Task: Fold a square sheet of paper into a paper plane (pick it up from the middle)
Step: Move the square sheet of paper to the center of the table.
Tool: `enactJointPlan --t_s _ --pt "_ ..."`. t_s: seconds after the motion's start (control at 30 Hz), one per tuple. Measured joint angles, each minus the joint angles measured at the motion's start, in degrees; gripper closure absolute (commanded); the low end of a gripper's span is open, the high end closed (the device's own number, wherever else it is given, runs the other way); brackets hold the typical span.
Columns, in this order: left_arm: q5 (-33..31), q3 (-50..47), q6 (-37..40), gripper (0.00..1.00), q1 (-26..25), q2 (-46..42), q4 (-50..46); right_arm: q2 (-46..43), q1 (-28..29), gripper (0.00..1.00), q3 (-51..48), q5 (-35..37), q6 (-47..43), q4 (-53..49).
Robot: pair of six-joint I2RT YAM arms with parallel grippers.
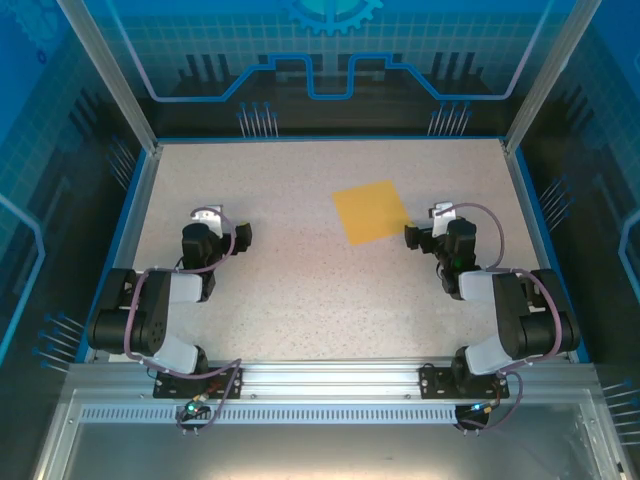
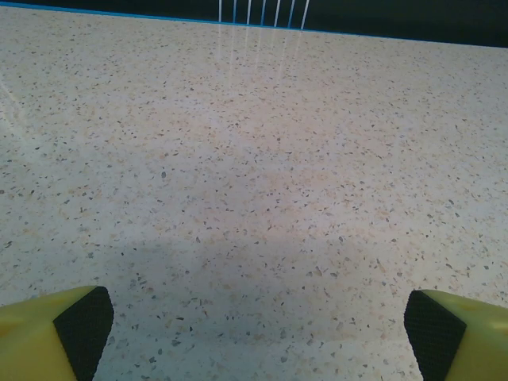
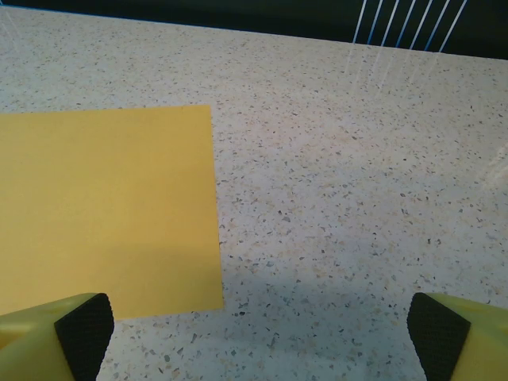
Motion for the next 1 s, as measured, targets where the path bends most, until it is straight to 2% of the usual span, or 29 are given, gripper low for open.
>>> enactJointPlan --t_s 0.8,0.87,1.0 --pt "0.0 0.0 0.0 0.02 0.0 -0.1 -0.1 -0.1 0.1 0.0 0.0 0.1 -0.4 -0.3" --pt "0.0 0.0 0.0 0.01 0.0 -1.2 -1.8 -1.2 0.5 0.0 0.5 1.0 -0.7 -3.0" --pt "-0.2 1.2 -0.1 0.01 0.0 -9.4 -9.9 -7.5 2.0 0.01 5.7 4.1 0.1 -15.2"
